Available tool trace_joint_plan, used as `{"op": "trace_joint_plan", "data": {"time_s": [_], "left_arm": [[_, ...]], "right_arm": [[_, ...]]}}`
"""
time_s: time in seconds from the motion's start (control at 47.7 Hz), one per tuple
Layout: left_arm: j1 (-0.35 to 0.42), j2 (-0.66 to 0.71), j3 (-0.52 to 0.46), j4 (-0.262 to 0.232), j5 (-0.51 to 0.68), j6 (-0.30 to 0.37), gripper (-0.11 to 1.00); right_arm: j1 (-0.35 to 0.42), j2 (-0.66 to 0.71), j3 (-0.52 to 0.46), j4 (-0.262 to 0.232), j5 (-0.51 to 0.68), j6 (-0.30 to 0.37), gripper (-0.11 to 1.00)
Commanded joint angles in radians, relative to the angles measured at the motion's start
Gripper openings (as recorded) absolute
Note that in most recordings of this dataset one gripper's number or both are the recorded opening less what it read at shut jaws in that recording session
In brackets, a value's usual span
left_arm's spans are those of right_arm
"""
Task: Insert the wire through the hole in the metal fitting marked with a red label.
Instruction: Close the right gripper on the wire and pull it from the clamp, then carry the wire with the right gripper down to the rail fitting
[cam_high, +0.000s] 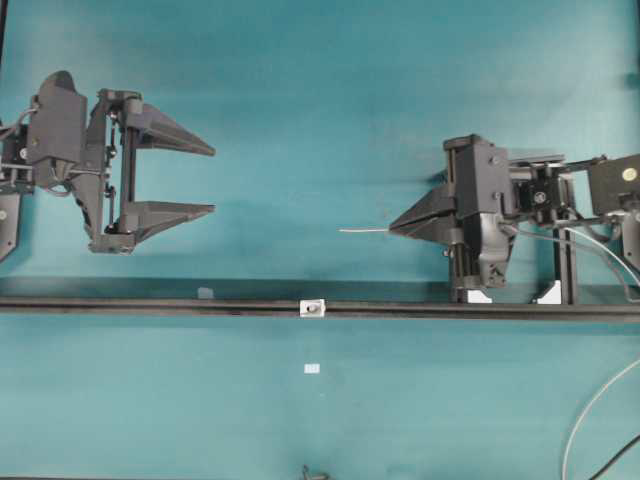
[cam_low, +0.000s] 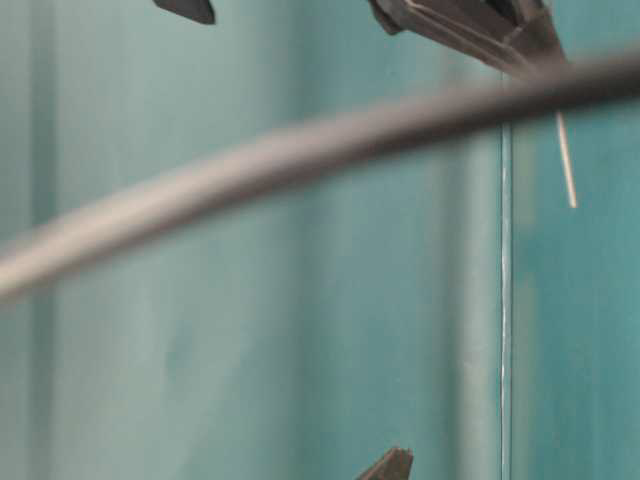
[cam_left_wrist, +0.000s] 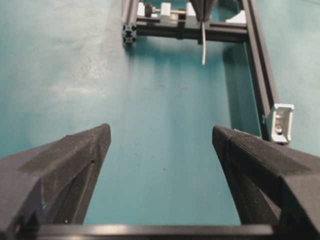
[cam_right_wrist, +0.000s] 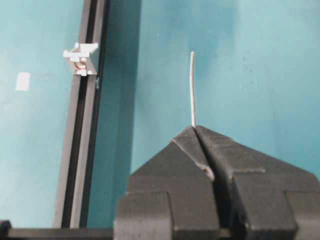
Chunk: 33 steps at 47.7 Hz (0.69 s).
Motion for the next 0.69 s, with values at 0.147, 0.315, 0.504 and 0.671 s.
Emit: {"op": "trace_joint_plan", "data": {"time_s": [0.147, 0.315, 0.504, 0.671], "left_arm": [[-0.011, -0.035, -0.048, -0.002, 0.026, 0.002, 0.54], [-0.040, -0.077, -0.025, -0.002, 0.026, 0.000, 0.54], [-0.121, -0.067, -0.023, -0.014, 0.026, -0.008, 0.54], [-0.176, -0.020, -0.023, -0.015, 0.015, -0.017, 0.54]], "right_arm": [[0.000, -0.075, -0.011, 0.015, 0.038, 0.041, -0.01], [0.014, -0.080, 0.014, 0.015, 0.032, 0.095, -0.01], [0.063, -0.078, 0.028, 0.015, -0.009, 0.121, -0.01], [0.086, -0.075, 0.037, 0.015, -0.075, 0.121, -0.01]]}}
